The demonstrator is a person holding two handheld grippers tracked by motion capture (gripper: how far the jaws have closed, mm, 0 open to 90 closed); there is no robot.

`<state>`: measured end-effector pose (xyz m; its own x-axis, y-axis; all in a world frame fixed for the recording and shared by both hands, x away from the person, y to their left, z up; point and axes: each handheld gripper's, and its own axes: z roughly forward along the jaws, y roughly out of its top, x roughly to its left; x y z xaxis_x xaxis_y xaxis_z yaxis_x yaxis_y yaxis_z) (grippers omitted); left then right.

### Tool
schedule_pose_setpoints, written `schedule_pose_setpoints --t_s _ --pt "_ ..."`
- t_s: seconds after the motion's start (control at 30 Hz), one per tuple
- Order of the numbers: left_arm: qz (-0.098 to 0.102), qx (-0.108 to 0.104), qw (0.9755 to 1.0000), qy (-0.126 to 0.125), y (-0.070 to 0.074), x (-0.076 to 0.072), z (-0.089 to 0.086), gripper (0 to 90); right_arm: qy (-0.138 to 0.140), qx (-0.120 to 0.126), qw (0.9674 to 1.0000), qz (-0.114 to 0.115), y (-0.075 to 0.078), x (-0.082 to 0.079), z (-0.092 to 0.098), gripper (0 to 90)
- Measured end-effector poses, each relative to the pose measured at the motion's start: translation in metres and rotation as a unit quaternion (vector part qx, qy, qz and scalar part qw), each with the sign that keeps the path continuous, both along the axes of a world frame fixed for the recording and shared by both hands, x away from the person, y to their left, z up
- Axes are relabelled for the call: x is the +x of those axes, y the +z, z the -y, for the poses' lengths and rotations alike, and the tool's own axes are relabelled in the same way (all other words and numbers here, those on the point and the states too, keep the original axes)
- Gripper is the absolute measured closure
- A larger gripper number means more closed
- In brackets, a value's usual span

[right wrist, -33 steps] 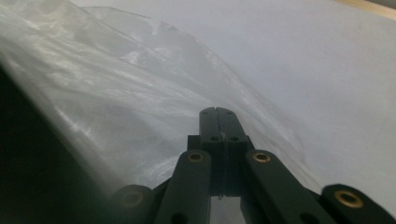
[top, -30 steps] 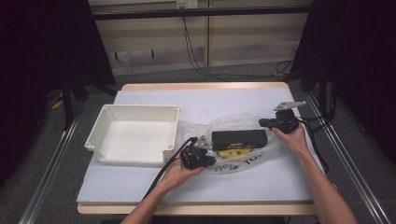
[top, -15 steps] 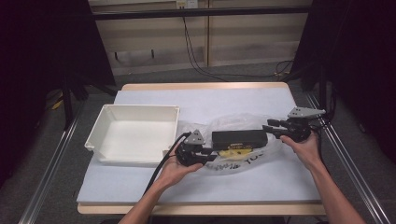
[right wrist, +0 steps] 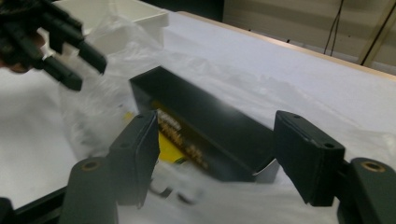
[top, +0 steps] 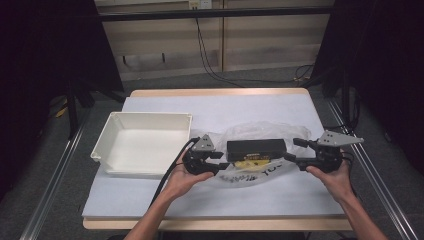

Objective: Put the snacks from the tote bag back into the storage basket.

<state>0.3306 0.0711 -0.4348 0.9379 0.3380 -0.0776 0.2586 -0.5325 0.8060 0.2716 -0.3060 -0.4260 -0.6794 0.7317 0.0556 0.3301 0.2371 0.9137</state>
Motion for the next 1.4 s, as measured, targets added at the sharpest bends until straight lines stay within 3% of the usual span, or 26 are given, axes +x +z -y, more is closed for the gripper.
schedule_pose_setpoints --t_s 0.1,0.2,0.33,0.53,0.67,0.77,0.97,1.2,1.33,1.4 --pt "0.003 0.01 0.9999 0.003 0.004 0.002 -0.002 52.1 0.002 -0.009 1.0 -0.001 -0.003 -0.015 -0.004 22.7" --pt "0.001 0.007 1.0 0.002 0.009 0.006 -0.006 51.1 0.003 -0.003 1.0 0.002 -0.004 -0.027 -0.005 17.8" --pt "0.007 0.021 0.9998 -0.002 0.015 0.008 -0.008 50.8 0.009 -0.005 0.9999 -0.004 -0.006 -0.041 -0.006 12.4" --pt "0.009 0.028 0.9996 0.003 0.023 0.016 -0.008 50.8 0.002 -0.006 1.0 -0.004 -0.01 -0.059 -0.005 11.1" --pt "0.017 0.047 0.9987 0.002 0.028 0.024 -0.006 52.5 -0.002 0.004 1.0 -0.005 -0.012 -0.07 -0.002 10.0" --pt "0.016 0.046 0.9988 -0.004 0.03 0.03 -0.001 56.6 0.0 0.005 0.9999 -0.009 -0.014 -0.077 -0.001 9.0" --pt "0.026 0.075 0.9966 -0.022 0.034 0.039 0.015 60.0 0.002 0.014 0.9998 -0.015 -0.017 -0.091 0.001 6.6" --pt "0.016 0.101 0.9941 -0.036 0.03 0.046 0.031 53.0 0.041 0.02 0.9989 -0.008 -0.021 -0.1 0.003 0.7" --pt "0.015 0.112 0.9927 -0.041 0.025 0.05 0.037 47.2 0.038 0.024 0.999 0.004 -0.023 -0.103 0.003 2.0" --pt "0.016 0.121 0.9915 -0.044 0.022 0.052 0.041 45.7 0.037 0.013 0.9992 0.005 -0.025 -0.102 0.0 2.2"
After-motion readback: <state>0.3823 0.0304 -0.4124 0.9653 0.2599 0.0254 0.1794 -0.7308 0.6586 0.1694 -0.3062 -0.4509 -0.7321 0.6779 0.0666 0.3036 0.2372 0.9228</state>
